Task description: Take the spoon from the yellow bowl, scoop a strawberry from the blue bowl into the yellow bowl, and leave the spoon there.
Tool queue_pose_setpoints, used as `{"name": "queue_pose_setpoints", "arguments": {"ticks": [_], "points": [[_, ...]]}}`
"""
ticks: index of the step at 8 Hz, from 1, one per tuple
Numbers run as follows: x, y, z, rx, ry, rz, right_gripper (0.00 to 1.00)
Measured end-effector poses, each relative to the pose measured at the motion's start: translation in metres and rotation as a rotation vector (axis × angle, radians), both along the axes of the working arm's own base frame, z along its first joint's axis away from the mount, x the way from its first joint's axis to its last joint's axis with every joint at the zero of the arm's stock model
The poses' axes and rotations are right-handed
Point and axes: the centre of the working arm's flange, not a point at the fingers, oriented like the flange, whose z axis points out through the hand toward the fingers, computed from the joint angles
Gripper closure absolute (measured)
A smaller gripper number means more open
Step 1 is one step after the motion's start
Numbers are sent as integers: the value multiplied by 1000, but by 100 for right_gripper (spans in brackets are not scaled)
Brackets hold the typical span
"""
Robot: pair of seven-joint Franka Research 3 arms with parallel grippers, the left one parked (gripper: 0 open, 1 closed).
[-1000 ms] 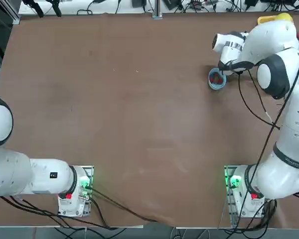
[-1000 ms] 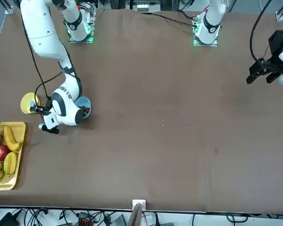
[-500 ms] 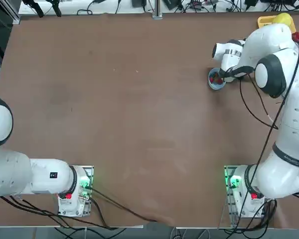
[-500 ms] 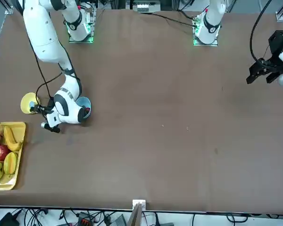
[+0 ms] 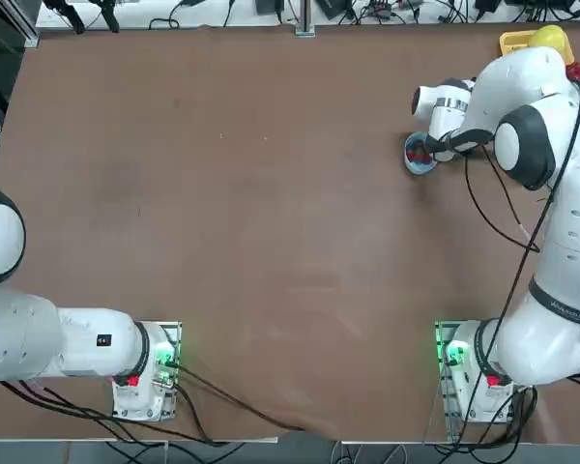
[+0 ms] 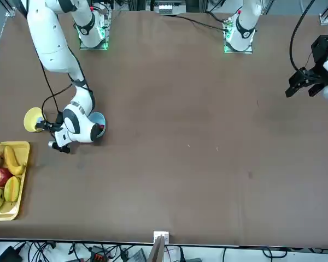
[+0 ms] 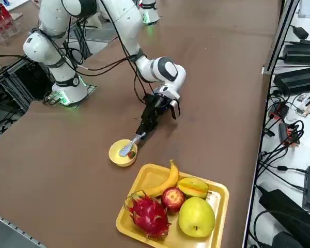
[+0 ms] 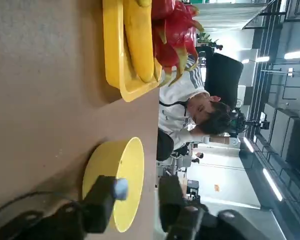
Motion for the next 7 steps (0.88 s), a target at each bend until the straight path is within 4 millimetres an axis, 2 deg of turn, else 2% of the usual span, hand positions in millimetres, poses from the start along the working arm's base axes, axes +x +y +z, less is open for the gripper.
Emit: {"name": "queue_pose_setpoints", "arguments": {"ticks": [2,3,5,7], "points": [[0,3,0,3,3,6,7],[2,8,2,8,7,15,0],[10,25,18,30,21,51,0],[26,48,53,112,40,54,0]]}}
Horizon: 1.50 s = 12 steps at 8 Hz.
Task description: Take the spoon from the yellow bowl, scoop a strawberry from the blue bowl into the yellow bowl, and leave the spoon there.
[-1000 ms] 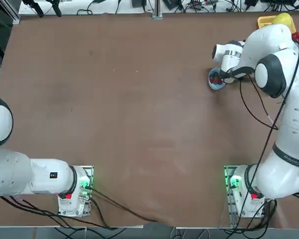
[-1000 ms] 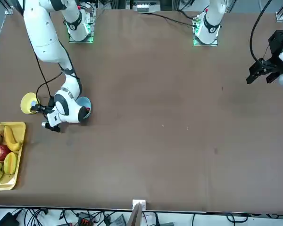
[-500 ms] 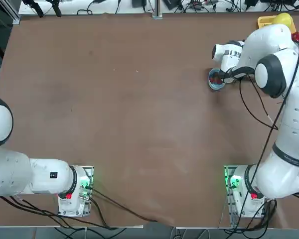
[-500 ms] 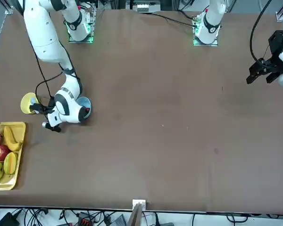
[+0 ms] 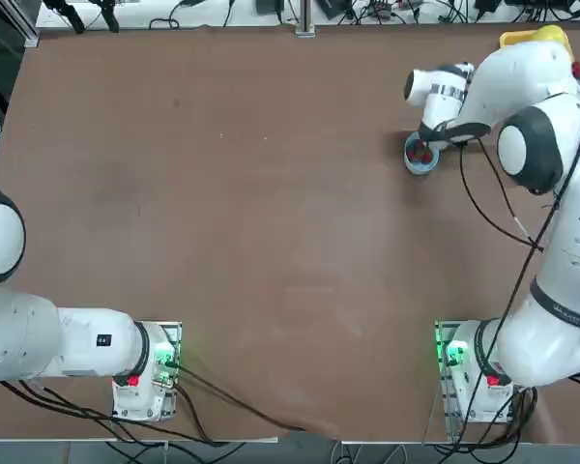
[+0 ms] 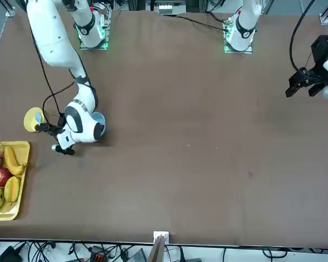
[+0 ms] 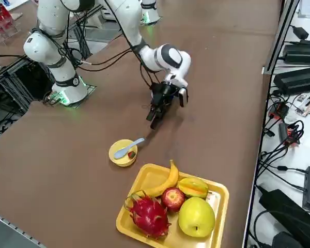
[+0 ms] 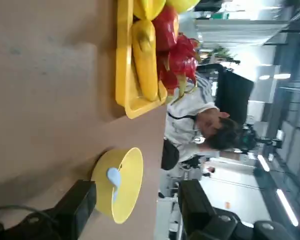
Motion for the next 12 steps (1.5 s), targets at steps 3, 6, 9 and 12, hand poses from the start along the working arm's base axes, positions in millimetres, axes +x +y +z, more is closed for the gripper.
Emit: {"name": "queue_pose_setpoints", "arguments": {"ticks": [3,6,9,12], "points": [[32,18,84,148,42,12,0],[50,21,160,320,87,18,0],[58,4,248,527,111,-13,0],[53,-31,322,796,97,-32,0]]}}
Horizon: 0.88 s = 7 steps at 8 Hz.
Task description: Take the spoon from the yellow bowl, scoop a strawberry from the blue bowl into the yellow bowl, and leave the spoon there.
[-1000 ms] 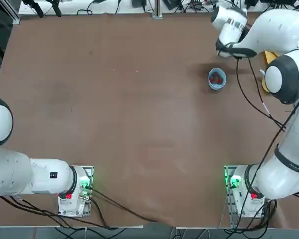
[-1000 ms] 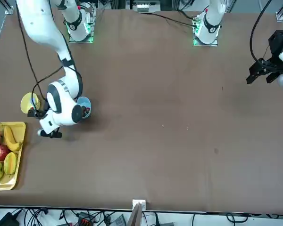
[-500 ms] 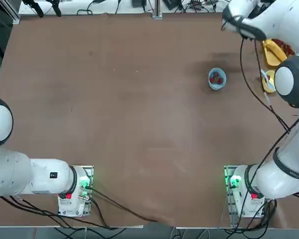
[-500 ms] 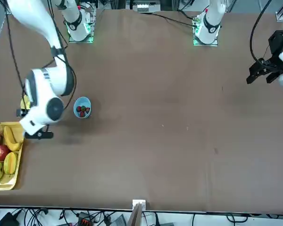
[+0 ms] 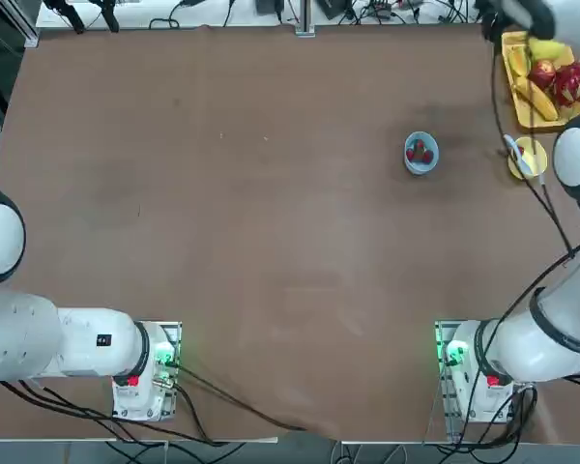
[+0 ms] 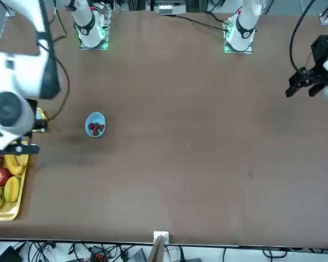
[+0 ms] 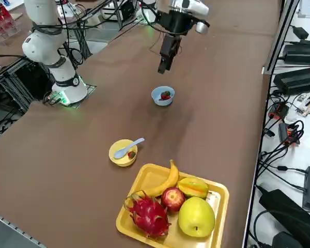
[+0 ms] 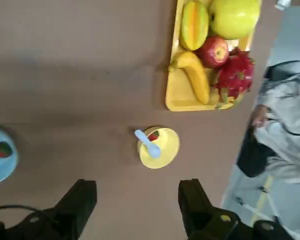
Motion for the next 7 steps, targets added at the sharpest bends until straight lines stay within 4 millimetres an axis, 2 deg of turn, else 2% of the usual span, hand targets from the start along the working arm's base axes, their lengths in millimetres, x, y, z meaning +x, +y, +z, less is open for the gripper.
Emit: {"name": "queue_pose_setpoints", "arguments": {"ticks": [2,4,5,7], "points": [[-10,-30,40,169,-49,-32,0],[-30,-46,84,368,-131,-90,0],[-41,-46,102,417,-158,-94,0],[-64,-29,121,441,-174,-62,0]]}}
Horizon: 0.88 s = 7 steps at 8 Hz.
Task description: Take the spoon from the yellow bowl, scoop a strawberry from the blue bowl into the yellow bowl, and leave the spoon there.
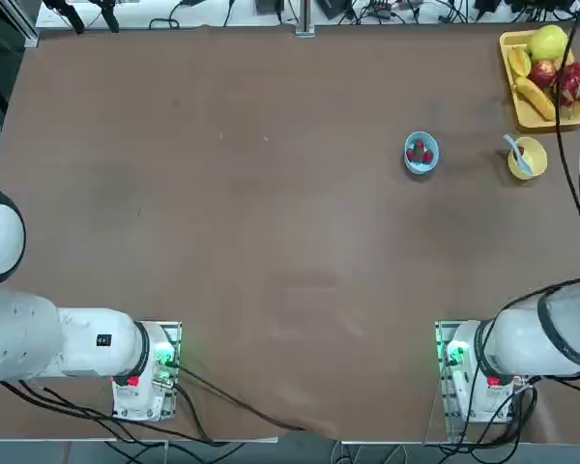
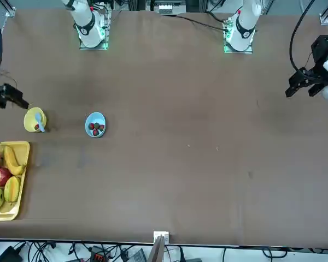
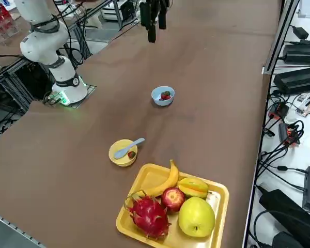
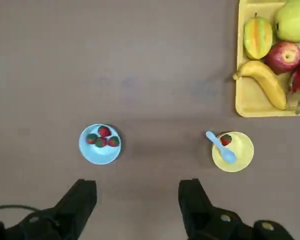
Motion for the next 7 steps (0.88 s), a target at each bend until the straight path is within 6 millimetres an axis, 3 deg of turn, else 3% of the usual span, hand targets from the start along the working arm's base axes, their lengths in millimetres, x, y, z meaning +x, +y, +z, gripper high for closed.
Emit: {"name": "queue_pose_setpoints", "arguments": {"ticks": [4,7], "points": [[-56,18,7,-44,-40,47,0],[-69,26,9,-50,-50,65,0]]}}
